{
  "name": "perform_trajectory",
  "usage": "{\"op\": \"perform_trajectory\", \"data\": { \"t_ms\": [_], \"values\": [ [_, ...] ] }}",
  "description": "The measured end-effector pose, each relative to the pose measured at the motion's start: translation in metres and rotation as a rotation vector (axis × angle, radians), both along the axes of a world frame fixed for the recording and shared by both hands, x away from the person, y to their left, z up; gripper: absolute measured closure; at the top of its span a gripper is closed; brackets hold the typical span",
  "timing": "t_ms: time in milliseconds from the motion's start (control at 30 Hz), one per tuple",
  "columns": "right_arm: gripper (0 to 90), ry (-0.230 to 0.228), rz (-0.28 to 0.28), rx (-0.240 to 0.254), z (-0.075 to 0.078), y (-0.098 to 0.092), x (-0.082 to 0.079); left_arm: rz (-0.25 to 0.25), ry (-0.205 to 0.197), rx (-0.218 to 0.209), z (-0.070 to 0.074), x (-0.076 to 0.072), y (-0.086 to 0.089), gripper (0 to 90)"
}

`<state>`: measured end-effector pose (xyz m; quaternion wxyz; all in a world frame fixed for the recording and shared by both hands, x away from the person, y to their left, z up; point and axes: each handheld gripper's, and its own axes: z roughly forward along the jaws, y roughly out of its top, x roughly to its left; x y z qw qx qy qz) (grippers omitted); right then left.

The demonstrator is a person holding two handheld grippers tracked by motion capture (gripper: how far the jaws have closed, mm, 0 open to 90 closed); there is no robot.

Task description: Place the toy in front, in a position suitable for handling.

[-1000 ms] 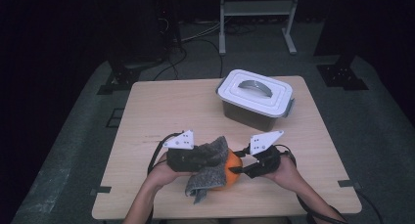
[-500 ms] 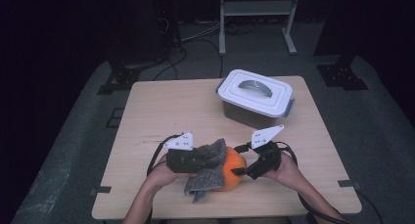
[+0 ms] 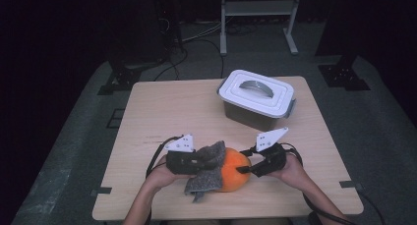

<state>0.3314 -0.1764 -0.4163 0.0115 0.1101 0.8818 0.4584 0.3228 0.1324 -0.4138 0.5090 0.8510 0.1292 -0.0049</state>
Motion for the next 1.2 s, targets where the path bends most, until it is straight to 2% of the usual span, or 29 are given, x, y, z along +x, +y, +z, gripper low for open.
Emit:
{"op": "perform_trajectory", "data": {
  "t_ms": [67, 167, 200, 233, 333, 433, 500, 567, 667, 733, 767, 800, 867, 900, 933, 967, 1000, 1033, 1067, 1100, 1133, 1200],
  "values": [
    [42.1, 0.029, -0.006, 0.003, -0.003, -0.006, 0.003, 0.002, 0.018, -0.009, -0.004, 0.002, 0.002, 75.3],
    [30.8, 0.062, -0.019, 0.015, -0.003, -0.007, 0.006, -0.007, 0.020, -0.009, -0.005, 0.002, -0.001, 75.4],
    [30.8, 0.062, -0.019, 0.015, -0.003, -0.007, 0.006, -0.007, 0.020, -0.009, -0.005, 0.002, -0.001, 75.5],
    [25.3, 0.084, -0.028, 0.020, -0.002, -0.005, 0.008, -0.012, 0.020, -0.008, -0.005, 0.000, -0.003, 75.5],
    [20.7, 0.106, -0.026, 0.013, -0.003, -0.001, 0.010, -0.020, 0.020, -0.009, -0.005, -0.001, -0.005, 75.5],
    [19.7, 0.119, -0.039, 0.008, -0.005, 0.002, 0.010, -0.024, 0.021, -0.022, -0.007, -0.001, -0.010, 75.5],
    [24.4, 0.103, -0.047, 0.002, -0.006, 0.005, 0.008, -0.021, 0.018, -0.025, -0.008, -0.001, -0.010, 75.5],
    [34.6, 0.071, -0.050, -0.004, -0.005, 0.005, 0.006, -0.019, 0.018, -0.032, -0.007, -0.001, -0.009, 75.6],
    [45.3, 0.025, -0.037, 0.016, -0.002, 0.004, 0.003, -0.015, 0.007, -0.035, -0.005, -0.001, -0.007, 75.6],
    [46.8, 0.017, -0.038, 0.027, -0.001, 0.003, 0.003, -0.014, 0.000, -0.034, -0.003, -0.001, -0.006, 75.6],
    [48.1, -0.007, -0.039, 0.059, 0.002, 0.002, 0.002, -0.007, -0.020, -0.043, 0.003, -0.001, -0.004, 75.6],
    [48.3, -0.025, -0.040, 0.073, 0.004, 0.002, 0.001, -0.007, -0.020, -0.043, 0.003, -0.001, -0.004, 75.6],
    [48.3, -0.040, -0.044, 0.085, 0.006, 0.002, 0.001, 0.003, -0.035, -0.072, 0.008, -0.001, -0.001, 75.6],
    [48.0, -0.048, -0.041, 0.097, 0.007, 0.001, 0.002, 0.006, -0.041, -0.073, 0.009, -0.001, -0.001, 75.6],
    [47.6, -0.048, -0.039, 0.087, 0.005, 0.002, 0.003, 0.010, -0.041, -0.055, 0.007, -0.001, -0.002, 75.5],
    [46.5, -0.045, -0.040, 0.063, 0.002, 0.002, 0.004, 0.011, -0.037, -0.032, 0.004, -0.001, -0.004, 75.6],
    [44.3, -0.032, -0.043, 0.040, -0.001, 0.002, 0.006, 0.011, -0.037, -0.032, 0.004, -0.001, -0.004, 75.6],
    [40.6, -0.014, -0.052, 0.029, -0.004, 0.000, 0.009, 0.006, -0.018, -0.016, -0.004, -0.001, -0.007, 75.6],
    [40.6, -0.014, -0.052, 0.029, -0.004, 0.000, 0.009, 0.006, -0.018, -0.016, -0.004, -0.001, -0.007, 75.6],
    [35.3, 0.012, -0.062, 0.032, -0.006, -0.004, 0.013, 0.004, -0.009, -0.023, -0.006, -0.001, -0.009, 75.6],
    [26.8, 0.057, -0.081, 0.039, -0.007, -0.009, 0.017, -0.005, -0.023, -0.003, -0.005, -0.002, -0.013, 75.6],
    [24.9, 0.070, -0.082, 0.049, -0.007, -0.011, 0.017, -0.010, -0.024, -0.002, -0.005, -0.003, -0.015, 75.6]
  ]
}}
